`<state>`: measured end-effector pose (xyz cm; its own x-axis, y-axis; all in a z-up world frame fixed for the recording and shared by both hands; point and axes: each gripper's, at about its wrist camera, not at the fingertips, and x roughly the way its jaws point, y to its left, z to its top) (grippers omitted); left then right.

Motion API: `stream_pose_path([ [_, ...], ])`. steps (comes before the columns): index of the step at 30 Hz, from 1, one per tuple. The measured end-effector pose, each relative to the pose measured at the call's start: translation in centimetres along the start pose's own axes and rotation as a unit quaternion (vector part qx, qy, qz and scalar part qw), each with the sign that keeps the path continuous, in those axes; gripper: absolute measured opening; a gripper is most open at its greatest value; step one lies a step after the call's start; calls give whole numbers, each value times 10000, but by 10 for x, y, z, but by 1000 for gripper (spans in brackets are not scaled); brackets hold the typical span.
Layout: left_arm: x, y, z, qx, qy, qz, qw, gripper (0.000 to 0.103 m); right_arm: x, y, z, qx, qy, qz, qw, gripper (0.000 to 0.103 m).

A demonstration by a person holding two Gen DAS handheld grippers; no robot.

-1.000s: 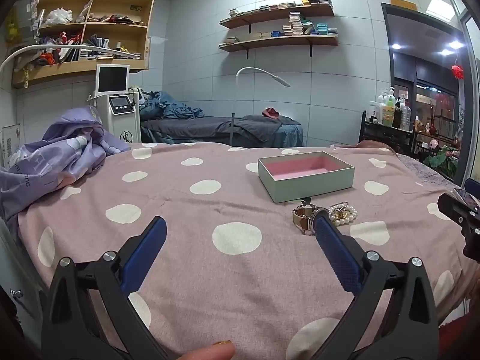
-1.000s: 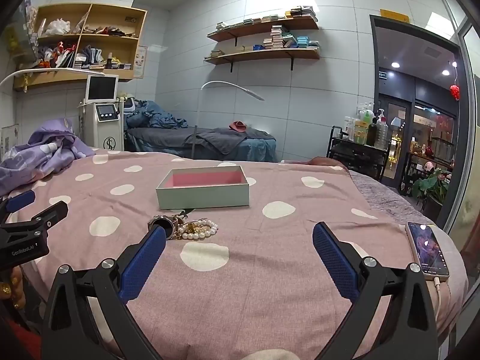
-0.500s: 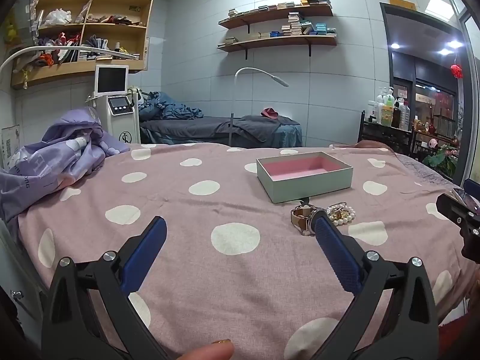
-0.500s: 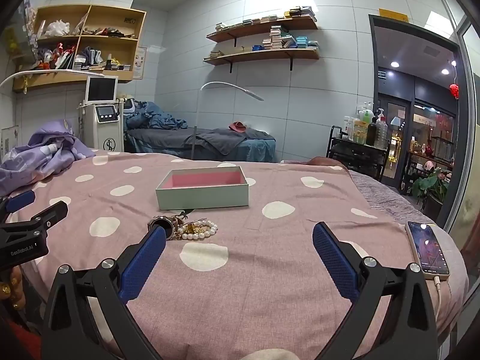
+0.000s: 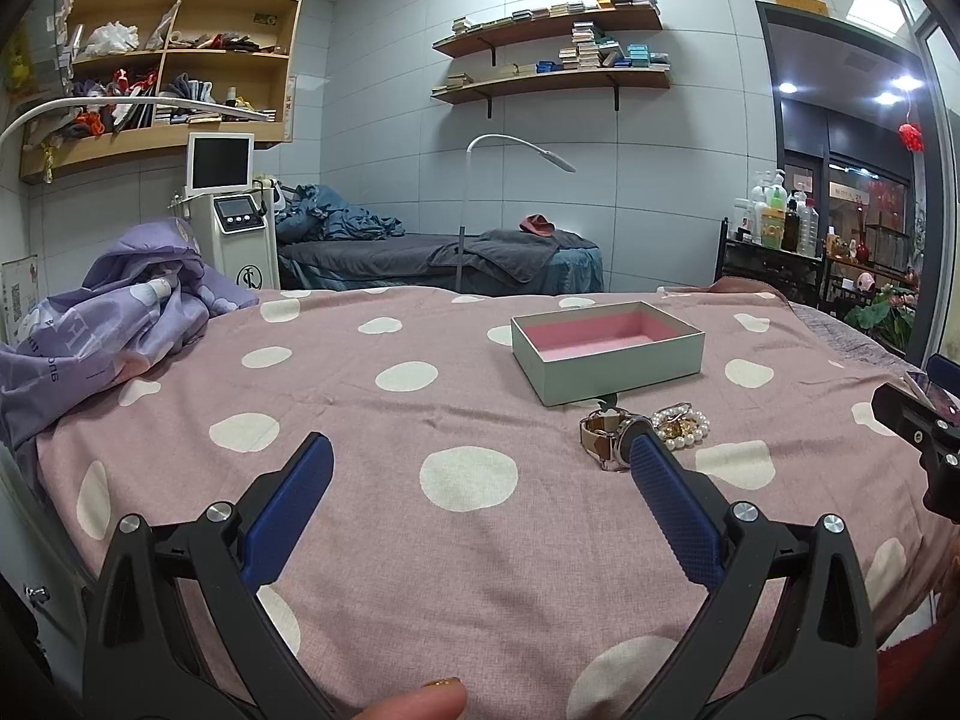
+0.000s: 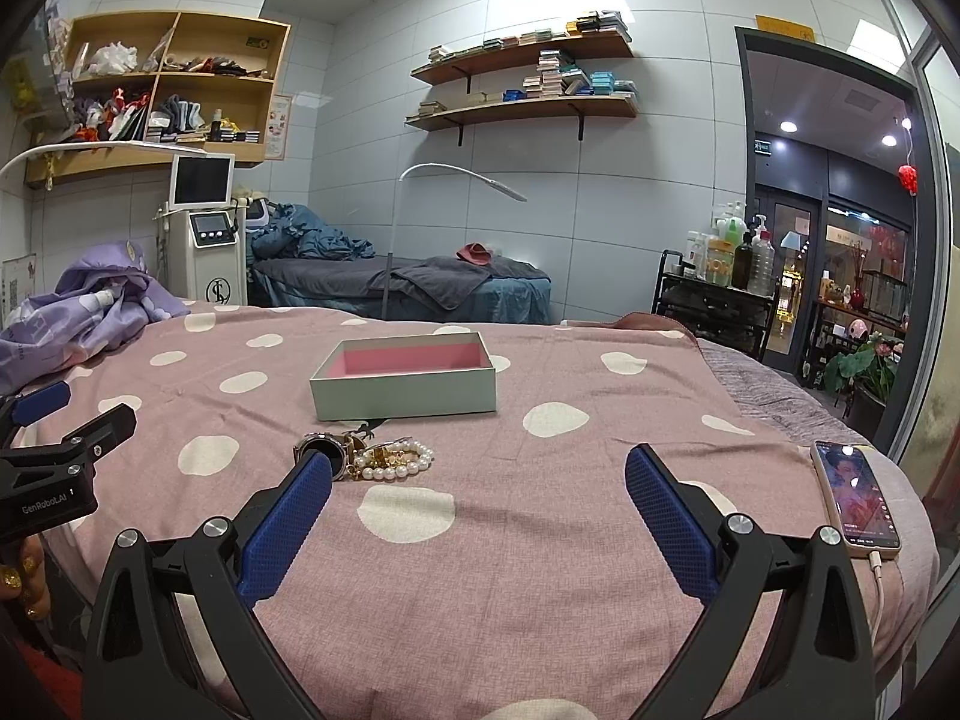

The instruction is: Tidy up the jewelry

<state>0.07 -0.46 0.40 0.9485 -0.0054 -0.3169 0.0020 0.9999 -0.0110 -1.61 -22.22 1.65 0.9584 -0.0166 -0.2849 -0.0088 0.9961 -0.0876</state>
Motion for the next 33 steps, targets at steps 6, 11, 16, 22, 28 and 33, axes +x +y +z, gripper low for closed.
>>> stream_pose_path([
  [6,0,0,0,9,-1,4,10000,98,1,-1,-1,8,2,2,10000,96],
  [11,-2,1,1,15,-9,7,10000,98,-1,-1,1,10,-1,0,10000,96],
  [16,-4,3,2,8,-9,14,10000,98,-1,-2,1,14,-3,4,10000,96],
  [22,0,-1,2,19,-17,5,10000,98,-1,-1,1,19,-8,3,10000,96],
  [28,1,-1,2,13,4,0,10000,98,-1,-4,1,20,7,4,10000,96],
  [33,1,0,2,11,-1,0,10000,98,-1,-4,1,21,2,7,10000,96],
])
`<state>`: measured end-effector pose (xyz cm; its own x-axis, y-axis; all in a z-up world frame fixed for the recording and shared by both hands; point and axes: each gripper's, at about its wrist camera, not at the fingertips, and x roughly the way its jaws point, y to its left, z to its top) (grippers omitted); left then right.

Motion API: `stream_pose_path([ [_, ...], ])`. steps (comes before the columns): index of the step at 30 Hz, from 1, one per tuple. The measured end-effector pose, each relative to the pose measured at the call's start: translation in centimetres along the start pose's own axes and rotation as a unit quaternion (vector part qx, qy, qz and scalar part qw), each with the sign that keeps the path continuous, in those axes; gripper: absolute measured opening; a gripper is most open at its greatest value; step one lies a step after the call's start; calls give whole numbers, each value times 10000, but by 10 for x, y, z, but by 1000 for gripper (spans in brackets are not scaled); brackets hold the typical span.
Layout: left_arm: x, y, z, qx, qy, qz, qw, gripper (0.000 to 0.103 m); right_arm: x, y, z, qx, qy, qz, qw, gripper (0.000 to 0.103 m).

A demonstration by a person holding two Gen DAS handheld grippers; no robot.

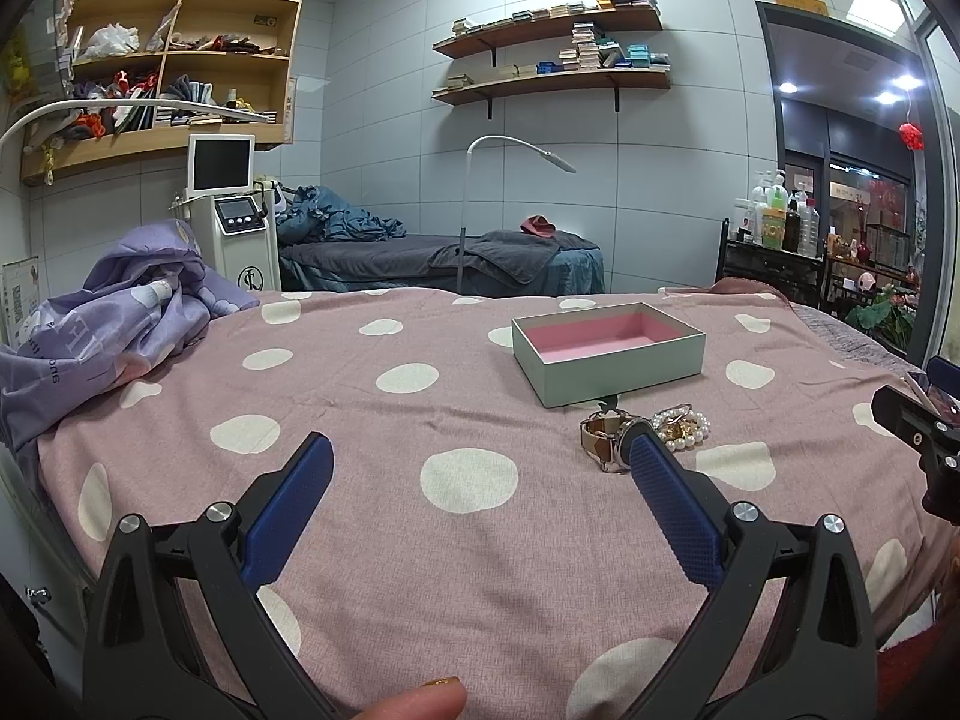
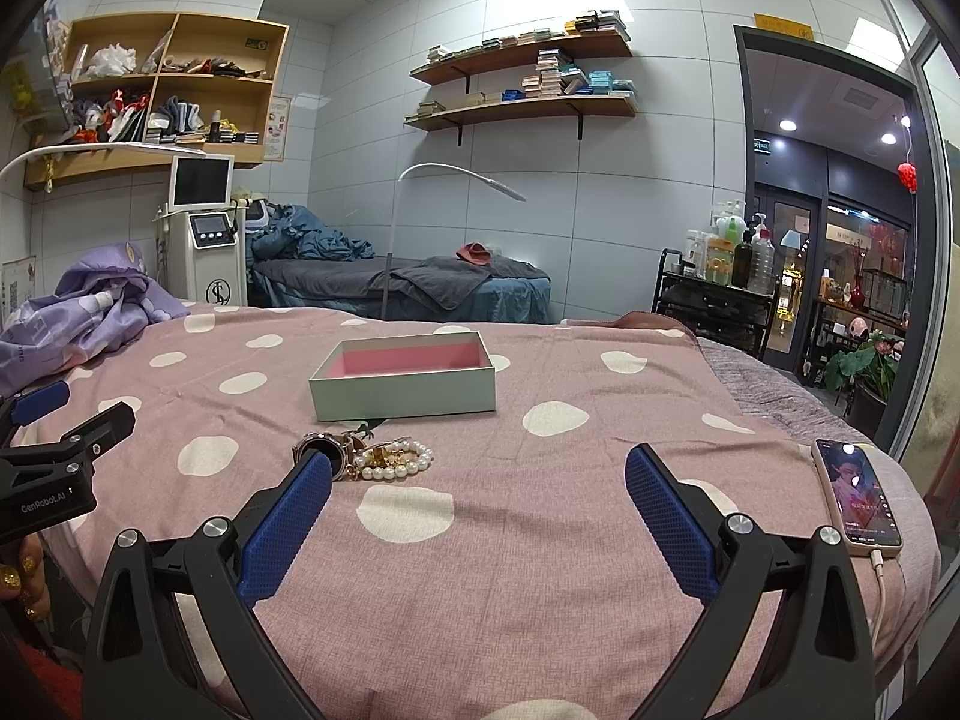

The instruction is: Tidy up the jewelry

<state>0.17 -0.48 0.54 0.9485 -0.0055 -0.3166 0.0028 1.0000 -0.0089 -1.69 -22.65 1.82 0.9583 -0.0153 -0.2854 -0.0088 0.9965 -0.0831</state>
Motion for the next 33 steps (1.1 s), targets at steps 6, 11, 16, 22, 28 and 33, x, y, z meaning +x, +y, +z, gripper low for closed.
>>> stream_pose_path([
  [6,0,0,0,9,7,5,10000,98,0,0,0,-1,-4,-2,10000,96],
  [11,0,0,-1,16,11,2,10000,98,1,1,0,4,1,-2,10000,96],
  [16,-1,0,0,17,11,2,10000,98,1,1,-1,5,5,1,10000,96],
  [22,0,0,0,21,16,1,10000,98,0,-1,-1,6,7,3,10000,96],
  [28,0,-2,-1,34,18,-4,10000,98,0,-1,-1,7,10,6,10000,96],
  [33,0,-2,-1,37,15,-2,10000,98,0,-1,-1,9,12,5,10000,96],
])
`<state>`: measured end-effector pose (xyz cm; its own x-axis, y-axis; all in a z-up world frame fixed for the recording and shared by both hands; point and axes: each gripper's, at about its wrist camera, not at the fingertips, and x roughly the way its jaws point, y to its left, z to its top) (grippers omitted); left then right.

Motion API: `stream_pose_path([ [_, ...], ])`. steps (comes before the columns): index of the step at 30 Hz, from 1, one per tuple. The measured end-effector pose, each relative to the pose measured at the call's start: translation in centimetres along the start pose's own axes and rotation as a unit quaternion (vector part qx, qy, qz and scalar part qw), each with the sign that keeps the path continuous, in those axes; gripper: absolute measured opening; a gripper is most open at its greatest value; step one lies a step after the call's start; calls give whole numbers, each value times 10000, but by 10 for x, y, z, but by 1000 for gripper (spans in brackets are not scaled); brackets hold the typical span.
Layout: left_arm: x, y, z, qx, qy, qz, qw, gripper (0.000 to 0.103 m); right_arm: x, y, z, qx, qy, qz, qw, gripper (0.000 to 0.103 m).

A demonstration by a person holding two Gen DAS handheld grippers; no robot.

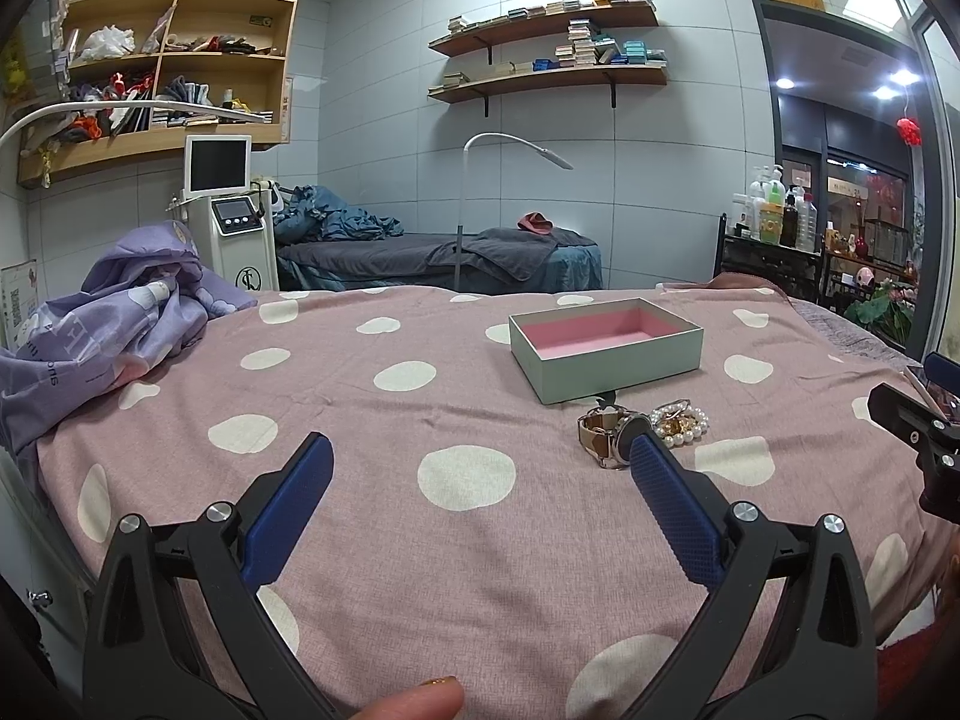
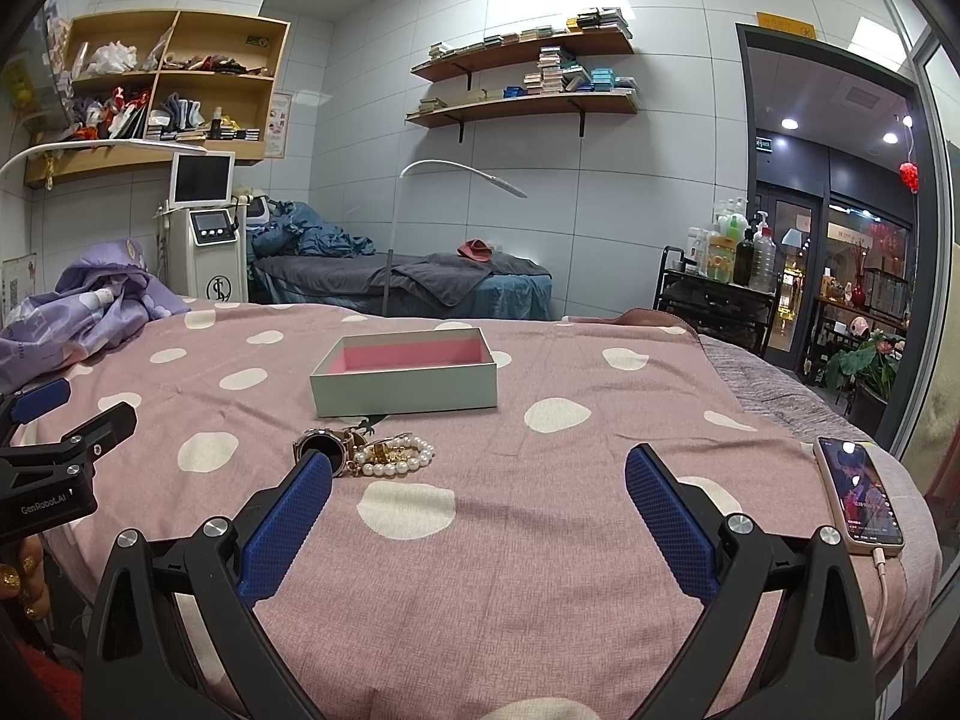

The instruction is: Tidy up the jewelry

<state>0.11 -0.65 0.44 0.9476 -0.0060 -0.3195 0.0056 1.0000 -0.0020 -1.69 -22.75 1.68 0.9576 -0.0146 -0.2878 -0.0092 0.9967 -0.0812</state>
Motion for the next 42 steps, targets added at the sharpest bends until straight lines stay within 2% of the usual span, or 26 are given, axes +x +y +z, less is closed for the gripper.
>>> stream_pose_path([
  [25,10,-2,-2,35,230,-162,9996,98,5,3,-6,-11,53,25,10000,96],
  [32,36,-4,-2,86,763,-430,9961,98,36,13,-15,-239,700,290,9968,96],
  [38,68,-12,-4,384,1333,-756,9874,98,70,13,-13,-263,1274,441,9905,96],
  [42,84,-14,-6,414,1635,-980,9808,98,87,8,-15,-184,1639,575,9846,96],
])
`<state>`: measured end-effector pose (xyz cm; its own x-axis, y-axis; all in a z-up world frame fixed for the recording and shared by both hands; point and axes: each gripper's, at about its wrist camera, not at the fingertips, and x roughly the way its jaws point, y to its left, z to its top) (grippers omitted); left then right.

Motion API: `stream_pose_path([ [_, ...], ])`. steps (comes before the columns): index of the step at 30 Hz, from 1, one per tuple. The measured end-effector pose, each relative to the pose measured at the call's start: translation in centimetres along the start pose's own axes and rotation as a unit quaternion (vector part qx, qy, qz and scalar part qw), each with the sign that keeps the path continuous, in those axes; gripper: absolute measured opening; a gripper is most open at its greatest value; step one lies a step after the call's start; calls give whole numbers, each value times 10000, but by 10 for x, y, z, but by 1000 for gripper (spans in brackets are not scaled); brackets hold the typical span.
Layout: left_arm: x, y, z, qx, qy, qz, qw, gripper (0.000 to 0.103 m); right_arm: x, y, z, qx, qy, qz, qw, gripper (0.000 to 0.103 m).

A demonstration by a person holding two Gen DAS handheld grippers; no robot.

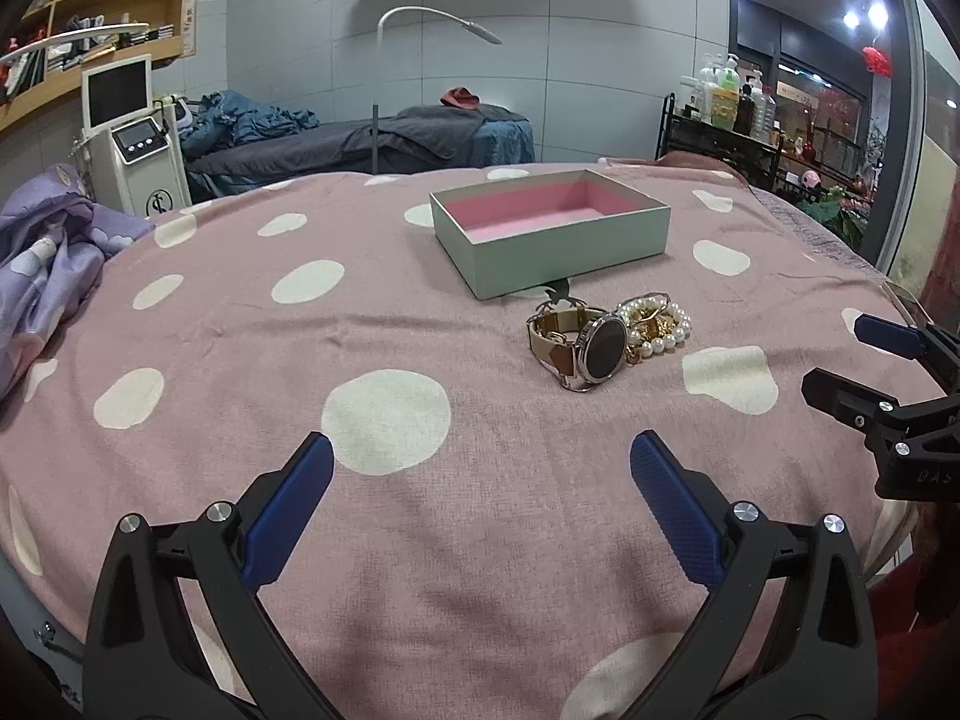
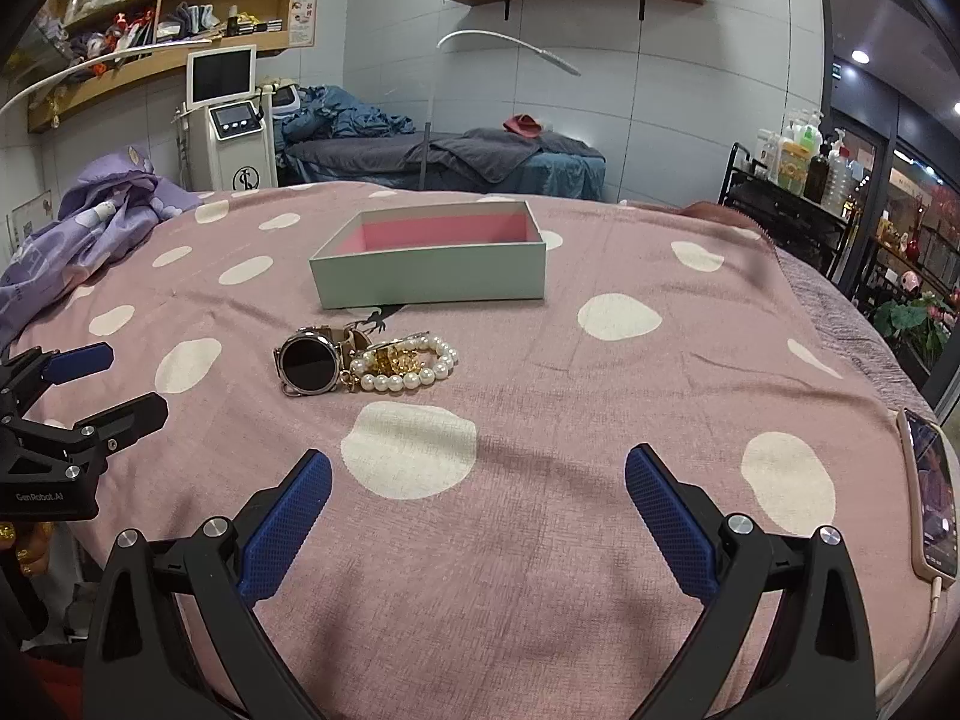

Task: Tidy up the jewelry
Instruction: 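Reach the left gripper to the rose-gold watch and grasp its strap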

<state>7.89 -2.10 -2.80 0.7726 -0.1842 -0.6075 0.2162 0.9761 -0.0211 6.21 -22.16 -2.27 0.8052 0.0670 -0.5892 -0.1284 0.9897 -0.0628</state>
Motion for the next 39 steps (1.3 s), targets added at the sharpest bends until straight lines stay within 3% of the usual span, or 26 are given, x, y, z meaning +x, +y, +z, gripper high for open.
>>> stream_pose_path([
  [9,30,10,10,-132,531,-350,9979,97,33,-14,11,174,577,330,9976,96],
  [14,36,10,22,-304,597,-765,9948,80,43,-10,22,6,650,451,9969,96],
  [19,40,-10,36,198,507,-1040,9931,66,53,-13,39,104,712,805,9942,95],
  [25,58,-29,51,877,542,-1317,9859,49,68,-18,60,404,901,1238,9874,78],
  [28,69,-34,56,1090,621,-1389,9823,46,81,-21,66,726,1122,1570,9785,70],
  [31,76,-37,58,1330,676,-1437,9783,45,93,-19,69,802,1261,1639,9751,59],
  [35,83,-44,59,1623,711,-1493,9728,35,108,-15,71,1061,1480,1942,9639,49],
  [39,86,-48,60,1735,721,-1529,9702,24,121,-11,73,1120,1581,1893,9626,36],
])
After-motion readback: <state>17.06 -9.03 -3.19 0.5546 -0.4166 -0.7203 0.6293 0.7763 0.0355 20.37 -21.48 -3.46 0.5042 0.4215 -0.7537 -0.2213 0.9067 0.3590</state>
